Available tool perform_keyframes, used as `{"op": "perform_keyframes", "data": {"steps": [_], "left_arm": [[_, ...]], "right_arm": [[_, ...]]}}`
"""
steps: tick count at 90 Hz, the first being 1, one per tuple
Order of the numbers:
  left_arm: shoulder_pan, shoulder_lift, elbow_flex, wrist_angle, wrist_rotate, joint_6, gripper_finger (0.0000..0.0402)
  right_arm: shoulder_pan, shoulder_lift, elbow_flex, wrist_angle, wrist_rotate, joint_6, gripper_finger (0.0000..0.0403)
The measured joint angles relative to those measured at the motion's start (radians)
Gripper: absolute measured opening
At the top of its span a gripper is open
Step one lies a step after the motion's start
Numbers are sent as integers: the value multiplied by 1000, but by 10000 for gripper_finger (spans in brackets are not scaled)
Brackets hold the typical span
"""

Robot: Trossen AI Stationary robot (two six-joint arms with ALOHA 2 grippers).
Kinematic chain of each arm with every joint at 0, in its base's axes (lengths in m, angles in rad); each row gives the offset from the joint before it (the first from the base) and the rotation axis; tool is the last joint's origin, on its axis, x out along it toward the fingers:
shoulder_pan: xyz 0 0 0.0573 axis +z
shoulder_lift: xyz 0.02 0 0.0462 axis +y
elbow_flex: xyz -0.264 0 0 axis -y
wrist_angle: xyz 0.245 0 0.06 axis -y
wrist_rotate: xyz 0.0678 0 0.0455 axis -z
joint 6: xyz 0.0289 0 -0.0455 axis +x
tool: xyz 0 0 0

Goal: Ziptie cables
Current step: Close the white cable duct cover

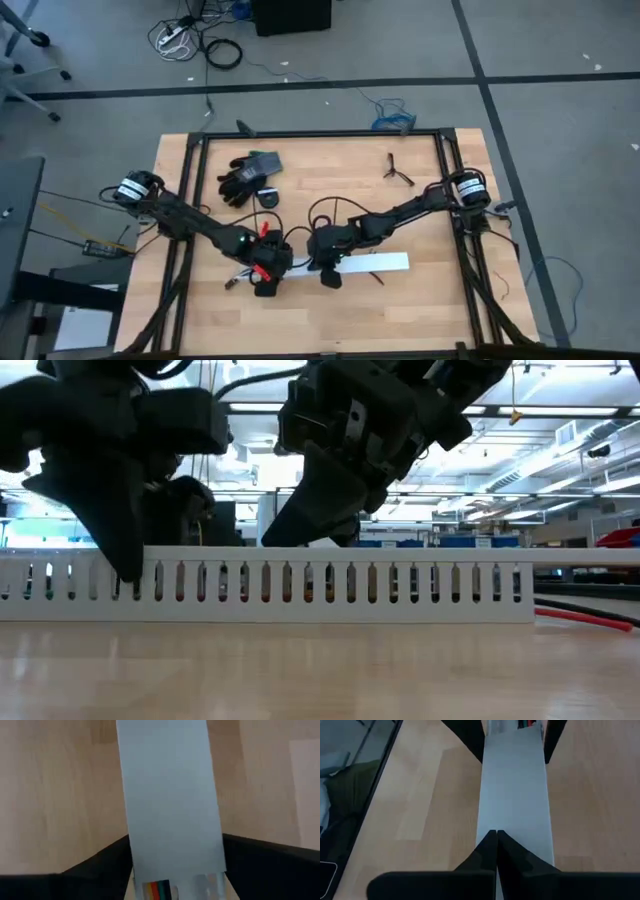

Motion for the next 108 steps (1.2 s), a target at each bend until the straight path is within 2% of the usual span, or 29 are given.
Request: {"op": "perform_keyframes", "data": {"steps": [10, 27, 44, 55, 68, 90, 108], "left_arm": [[-13, -35, -3, -18, -10, -9, 262], [-40, -132, -7, -168, -55, -47, 261], [-97, -228, -33, -267, -175, -108, 261], [-136, -327, -132, -215, -221, -187, 261], [-159, -427, -255, -66, -253, -264, 261], [-158, -401, -343, 214, -242, -229, 261], [-136, -396, -338, 236, -239, -159, 280]], "right_arm": [[3, 0, 0, -1, 3, -1, 0], [3, 0, 0, -1, 1, -8, 0], [7, 0, -1, -1, 1, -11, 0], [9, 0, -1, -1, 0, -11, 0], [7, 0, -1, 0, -8, -12, 0], [7, 0, -2, 8, -15, -18, 0], [7, 0, -2, 10, -21, -27, 0]]}}
